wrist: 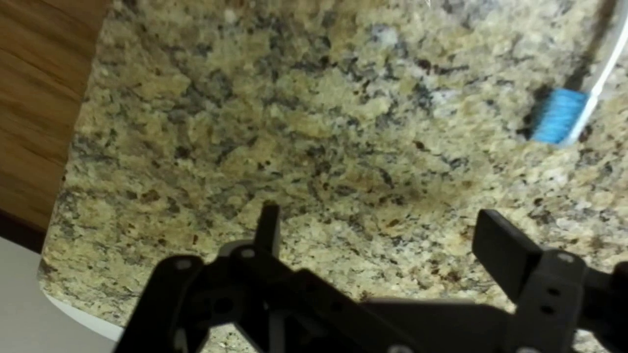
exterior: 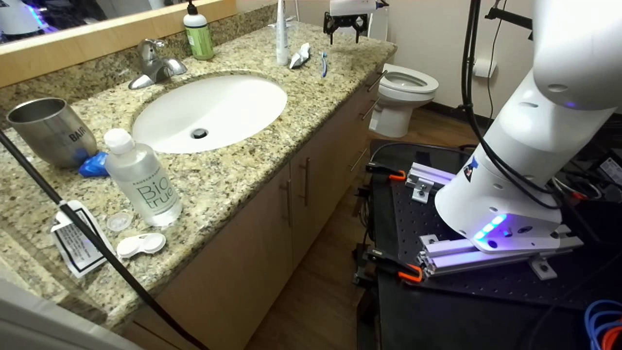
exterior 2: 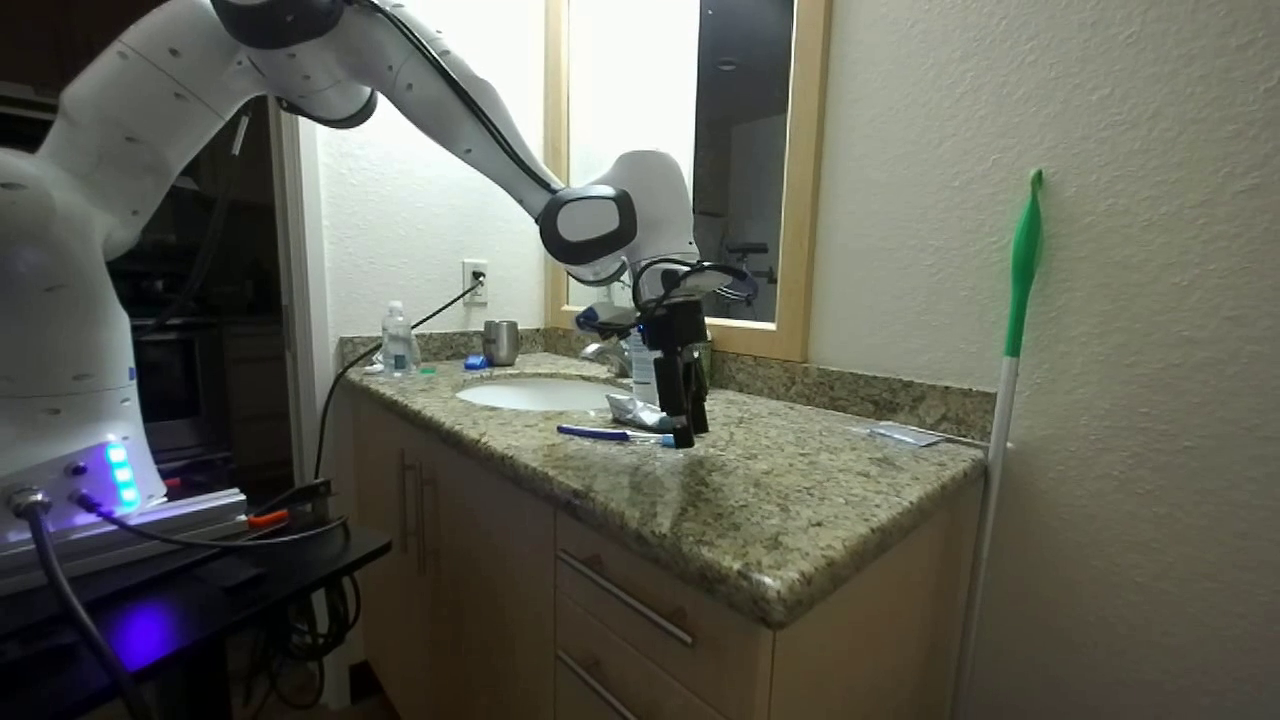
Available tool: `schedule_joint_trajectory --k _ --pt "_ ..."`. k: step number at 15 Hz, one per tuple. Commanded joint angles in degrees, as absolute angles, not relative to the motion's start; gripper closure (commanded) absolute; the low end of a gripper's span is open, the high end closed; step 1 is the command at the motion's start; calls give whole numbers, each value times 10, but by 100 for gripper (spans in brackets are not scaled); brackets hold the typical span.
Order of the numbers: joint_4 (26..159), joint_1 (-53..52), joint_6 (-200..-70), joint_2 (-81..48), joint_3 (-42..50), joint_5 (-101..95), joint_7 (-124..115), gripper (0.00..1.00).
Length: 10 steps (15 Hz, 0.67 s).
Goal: Pick the toothbrush and put it in the cup
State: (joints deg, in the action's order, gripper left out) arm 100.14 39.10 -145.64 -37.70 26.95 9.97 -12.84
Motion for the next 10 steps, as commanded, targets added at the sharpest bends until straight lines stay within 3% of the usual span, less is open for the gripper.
schedule_joint_trajectory --k 1,3,4,10 --pt "1025 422 -1432 -328 223 119 -72 0" --pt "1042 447 -1441 -301 190 145 -15 0" --pt "1006 421 -1449 -347 220 119 -74 0" --pt "1014 437 -1420 -325 200 119 -41 0"
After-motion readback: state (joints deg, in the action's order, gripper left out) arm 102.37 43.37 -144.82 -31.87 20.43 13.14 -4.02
